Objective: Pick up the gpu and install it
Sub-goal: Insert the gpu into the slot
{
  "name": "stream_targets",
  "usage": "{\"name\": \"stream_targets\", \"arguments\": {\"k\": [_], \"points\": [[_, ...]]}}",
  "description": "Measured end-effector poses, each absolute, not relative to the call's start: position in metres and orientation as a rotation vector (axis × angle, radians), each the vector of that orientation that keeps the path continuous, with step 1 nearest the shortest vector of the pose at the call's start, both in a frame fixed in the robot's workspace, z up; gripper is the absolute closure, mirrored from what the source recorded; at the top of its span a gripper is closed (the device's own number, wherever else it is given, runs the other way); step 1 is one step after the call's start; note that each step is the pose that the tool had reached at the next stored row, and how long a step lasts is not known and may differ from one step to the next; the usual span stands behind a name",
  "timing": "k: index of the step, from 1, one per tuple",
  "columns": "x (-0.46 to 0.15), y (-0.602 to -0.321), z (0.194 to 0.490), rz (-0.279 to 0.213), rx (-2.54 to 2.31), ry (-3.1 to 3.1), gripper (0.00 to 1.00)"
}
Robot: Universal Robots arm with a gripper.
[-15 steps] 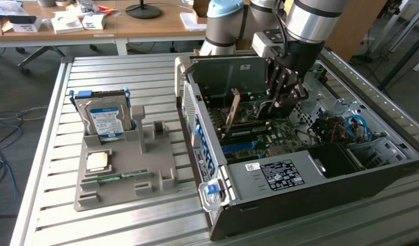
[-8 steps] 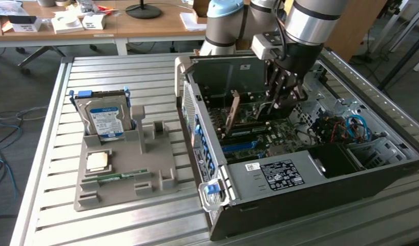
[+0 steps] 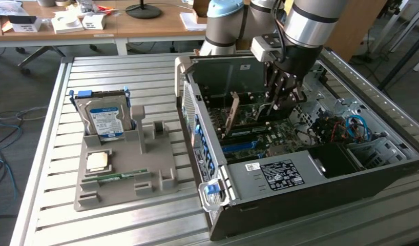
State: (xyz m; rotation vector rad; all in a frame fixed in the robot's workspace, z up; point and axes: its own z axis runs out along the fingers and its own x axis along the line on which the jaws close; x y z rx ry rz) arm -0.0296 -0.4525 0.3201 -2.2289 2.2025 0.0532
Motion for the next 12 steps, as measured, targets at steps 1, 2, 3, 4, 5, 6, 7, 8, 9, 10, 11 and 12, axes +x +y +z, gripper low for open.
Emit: {"name": "stream_targets", "arguments": {"k": [1, 2, 3, 4, 5, 6, 7, 8, 9, 10, 11, 12], "points": [[-0.0296, -0.4525, 0.3200, 0.053, -2.229, 2.203, 0.74], [-0.0296, -0.4525, 0.3199, 0.053, -2.229, 2.202, 0.74], [-0.0296, -0.4525, 0.3199, 0.053, -2.229, 2.202, 0.74], [-0.0296, -0.4525, 0.3199, 0.053, -2.229, 2.202, 0.74], [-0.0299, -0.4525, 0.3199, 0.053, -2.228, 2.203, 0.74], [-0.0305, -0.4524, 0.3199, 0.053, -2.228, 2.203, 0.74], [-0.0311, -0.4524, 0.3198, 0.053, -2.228, 2.202, 0.74], [-0.0318, -0.4524, 0.3198, 0.053, -2.228, 2.202, 0.74], [-0.0327, -0.4524, 0.3198, 0.053, -2.228, 2.202, 0.74], [-0.0334, -0.4525, 0.3198, 0.053, -2.228, 2.202, 0.74], [-0.0342, -0.4525, 0.3198, 0.052, -2.228, 2.202, 0.74], [-0.0347, -0.4525, 0.3198, 0.052, -2.228, 2.202, 0.74]]}}
